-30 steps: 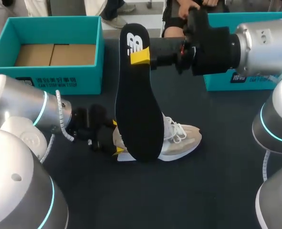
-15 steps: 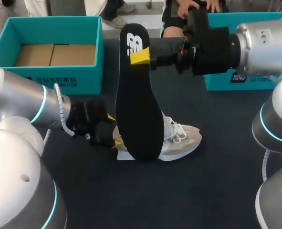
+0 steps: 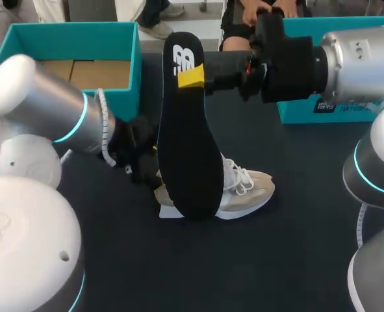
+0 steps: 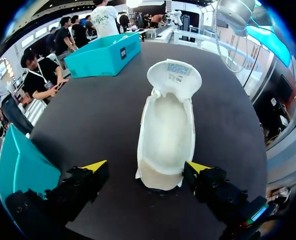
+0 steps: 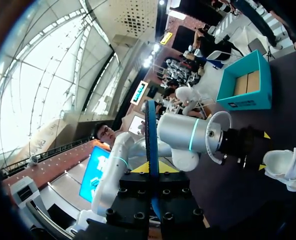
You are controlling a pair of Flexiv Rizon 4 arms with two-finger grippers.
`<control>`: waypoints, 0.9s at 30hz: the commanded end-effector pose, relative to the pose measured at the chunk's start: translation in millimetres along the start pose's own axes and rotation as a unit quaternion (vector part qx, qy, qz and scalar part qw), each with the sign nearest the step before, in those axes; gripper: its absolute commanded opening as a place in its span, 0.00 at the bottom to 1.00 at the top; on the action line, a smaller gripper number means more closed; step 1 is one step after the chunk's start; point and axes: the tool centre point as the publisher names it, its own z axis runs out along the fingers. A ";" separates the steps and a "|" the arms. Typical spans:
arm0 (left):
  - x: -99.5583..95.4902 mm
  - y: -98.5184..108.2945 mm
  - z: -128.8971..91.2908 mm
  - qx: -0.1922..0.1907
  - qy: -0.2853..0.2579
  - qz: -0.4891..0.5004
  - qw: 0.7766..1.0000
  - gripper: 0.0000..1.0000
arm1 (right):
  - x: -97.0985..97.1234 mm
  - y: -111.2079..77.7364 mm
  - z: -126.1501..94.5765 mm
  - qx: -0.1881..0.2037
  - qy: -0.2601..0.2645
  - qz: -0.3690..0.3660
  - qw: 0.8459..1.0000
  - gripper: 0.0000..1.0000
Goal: Take the shoe out of the shoebox, open the shoe tongue, remove and reinsert the insole, then place the shoe into the shoebox
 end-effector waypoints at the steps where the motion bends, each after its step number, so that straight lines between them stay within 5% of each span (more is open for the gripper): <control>1: 2.0 -12.4 -7.2 -0.132 -0.048 0.028 0.990 1.00 | -0.1 0.1 3.1 0.000 -0.001 0.000 1.000 0.00; 2: 4.0 -14.2 -8.1 -0.132 -0.084 0.042 0.987 1.00 | -0.1 0.1 3.1 0.000 -0.001 0.000 1.000 0.00; 14: 4.0 -14.2 -8.1 -0.132 -0.084 0.042 0.987 1.00 | -0.1 0.1 3.1 0.000 -0.001 0.000 1.000 0.00; 27: -0.9 -26.9 -14.6 -0.189 -0.029 0.002 0.982 1.00 | -0.1 0.1 3.1 0.000 -0.001 0.000 1.000 0.00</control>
